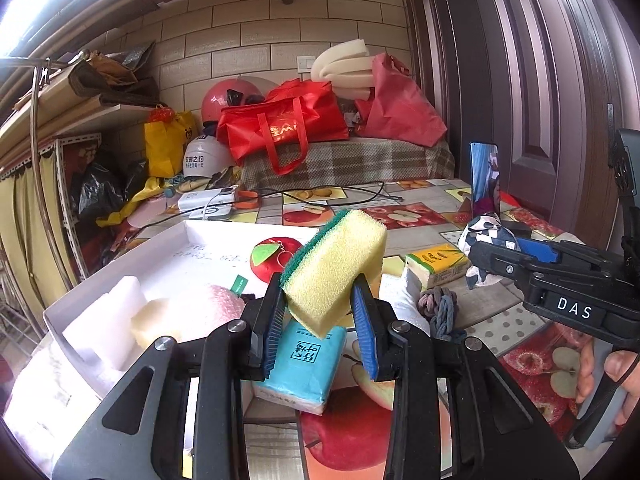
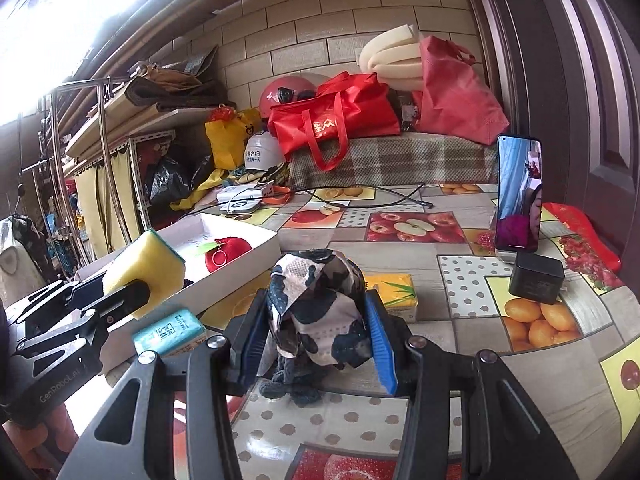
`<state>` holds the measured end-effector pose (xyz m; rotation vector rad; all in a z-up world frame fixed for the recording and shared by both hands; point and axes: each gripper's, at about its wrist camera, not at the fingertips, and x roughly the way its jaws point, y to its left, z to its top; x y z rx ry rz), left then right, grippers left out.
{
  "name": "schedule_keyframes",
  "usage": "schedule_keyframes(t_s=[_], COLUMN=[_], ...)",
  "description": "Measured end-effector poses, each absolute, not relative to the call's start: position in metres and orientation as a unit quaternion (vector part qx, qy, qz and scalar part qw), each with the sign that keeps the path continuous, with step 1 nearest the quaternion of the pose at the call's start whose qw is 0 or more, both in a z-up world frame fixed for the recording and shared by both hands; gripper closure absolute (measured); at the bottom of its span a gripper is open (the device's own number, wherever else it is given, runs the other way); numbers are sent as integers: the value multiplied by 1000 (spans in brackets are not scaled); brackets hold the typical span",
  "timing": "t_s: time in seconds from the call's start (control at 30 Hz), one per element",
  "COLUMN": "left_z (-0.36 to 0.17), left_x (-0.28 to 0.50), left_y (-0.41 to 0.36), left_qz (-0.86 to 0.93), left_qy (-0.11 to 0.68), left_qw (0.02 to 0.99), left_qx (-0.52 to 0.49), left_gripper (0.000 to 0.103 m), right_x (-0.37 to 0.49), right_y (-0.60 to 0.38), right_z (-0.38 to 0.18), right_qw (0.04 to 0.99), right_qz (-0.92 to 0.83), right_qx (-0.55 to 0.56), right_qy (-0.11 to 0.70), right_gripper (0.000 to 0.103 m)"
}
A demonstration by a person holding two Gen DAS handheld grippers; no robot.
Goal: Organize soft objects
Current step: 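Carry the yellow sponge into the white box and release while the right gripper drops the cow-print cloth there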
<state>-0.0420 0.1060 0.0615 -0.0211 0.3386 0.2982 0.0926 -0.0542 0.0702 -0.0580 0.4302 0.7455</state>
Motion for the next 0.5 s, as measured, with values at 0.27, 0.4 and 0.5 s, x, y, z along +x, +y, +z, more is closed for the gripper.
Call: schedule_keyframes(t_s=[0.27,0.4,0.5], left_z=[59,57,56], left_x=[-70,-82,-86], left_y=[158,193,213], left_qz=[213,257,279], left_qy=[166,166,165], left_qw=[963,951,945], left_qx=[-20,-35,-40], left_gripper=[71,71,70], right_x=[83,75,67], right_y=[-38,-23,-6], right_z=[70,69,69], right_qw=[902,895,888], right_qz=[378,394,410], right_qx=[-42,-51,-60], right_qy=[204,201,201], right_gripper=[56,57,57])
